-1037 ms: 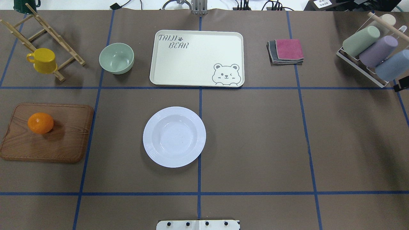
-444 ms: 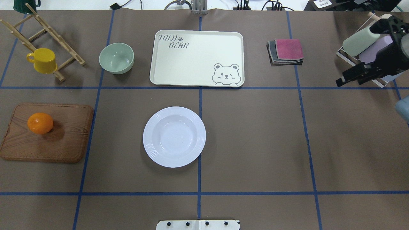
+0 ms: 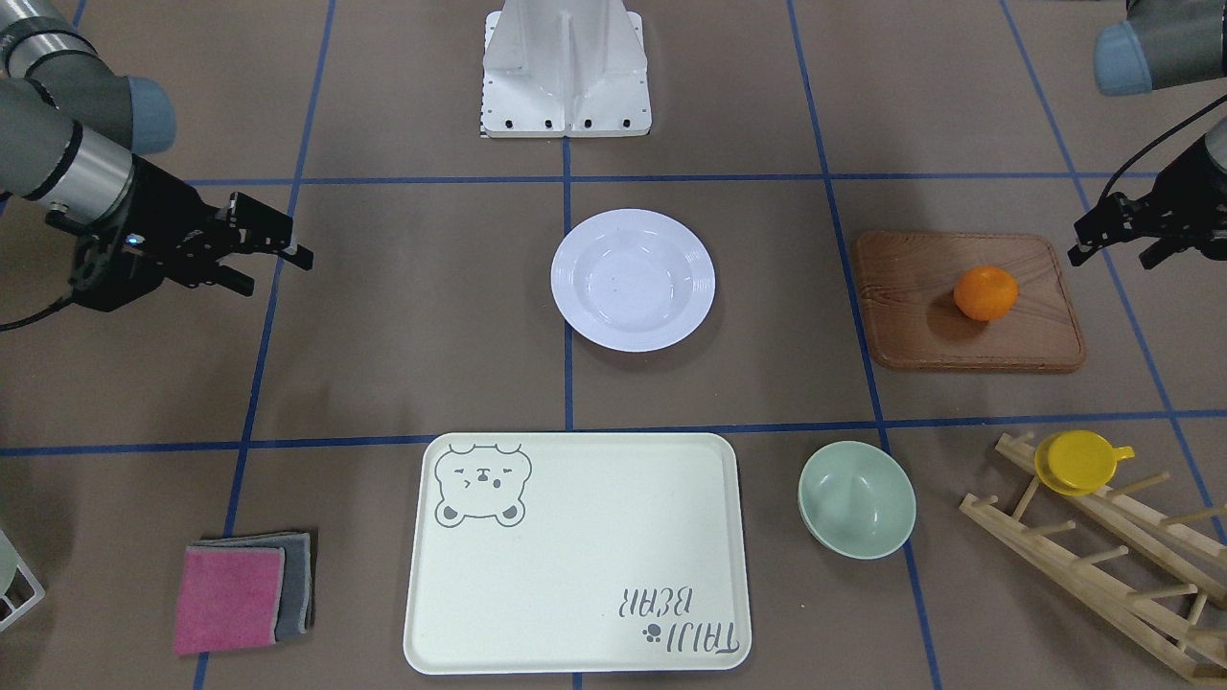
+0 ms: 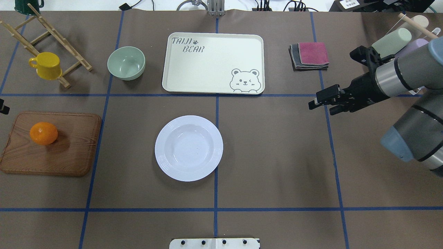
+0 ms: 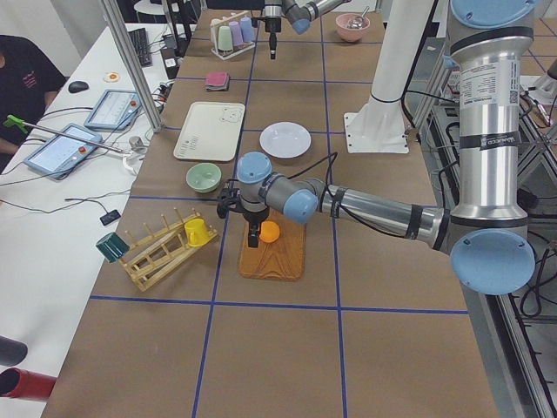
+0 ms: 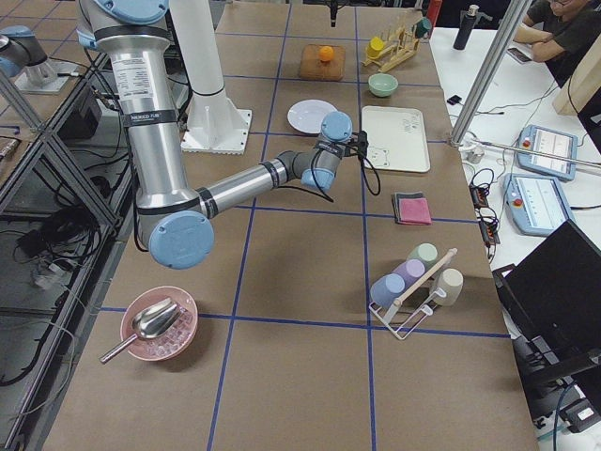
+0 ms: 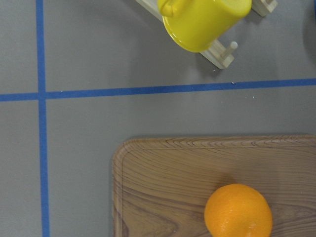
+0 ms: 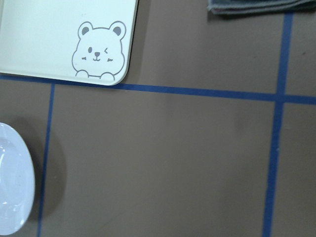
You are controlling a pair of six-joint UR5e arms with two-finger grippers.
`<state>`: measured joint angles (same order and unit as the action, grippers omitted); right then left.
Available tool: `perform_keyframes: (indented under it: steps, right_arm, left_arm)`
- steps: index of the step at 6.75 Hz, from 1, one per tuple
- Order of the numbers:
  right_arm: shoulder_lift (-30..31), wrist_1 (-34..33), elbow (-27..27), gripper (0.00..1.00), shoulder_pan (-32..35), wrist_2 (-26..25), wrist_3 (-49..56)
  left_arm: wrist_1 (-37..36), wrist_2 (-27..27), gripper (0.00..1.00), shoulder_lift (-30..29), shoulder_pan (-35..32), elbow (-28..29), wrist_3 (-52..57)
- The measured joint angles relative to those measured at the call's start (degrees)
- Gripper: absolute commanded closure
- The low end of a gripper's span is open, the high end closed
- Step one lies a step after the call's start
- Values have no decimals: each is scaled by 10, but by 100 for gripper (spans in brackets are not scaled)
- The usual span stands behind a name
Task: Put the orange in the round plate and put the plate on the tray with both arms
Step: 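Lower the left gripper onto the orange while the right gripper moves toward the plate, then close the left gripper on the orange and lift it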
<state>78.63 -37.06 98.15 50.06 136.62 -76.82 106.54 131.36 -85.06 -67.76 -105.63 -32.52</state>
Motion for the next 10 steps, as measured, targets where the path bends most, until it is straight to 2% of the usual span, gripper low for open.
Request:
perform_keyframes:
  steps: [1, 2, 4, 5, 7, 10]
  right_arm:
    - [-12, 75, -16, 0, -38, -44, -79]
    - [-21, 108, -19, 0, -66, -76, -126]
    - [-28, 128, -15, 0, -96, -114, -155]
    - [-28, 134, -14, 0, -111, -138, -158]
    - [-28, 138, -12, 0, -143, -185, -161]
    - [-29, 139, -8, 0, -155, -200, -161]
  left_arm:
    - [17, -7, 2, 1, 17, 0, -36]
    - [45, -21, 2, 2, 46, 2, -89]
    - [88, -64, 2, -2, 115, 10, -177]
    - [95, -73, 2, -6, 129, 18, -189]
    - [101, -78, 2, -15, 136, 38, -194]
    - [126, -78, 3, -30, 142, 79, -198]
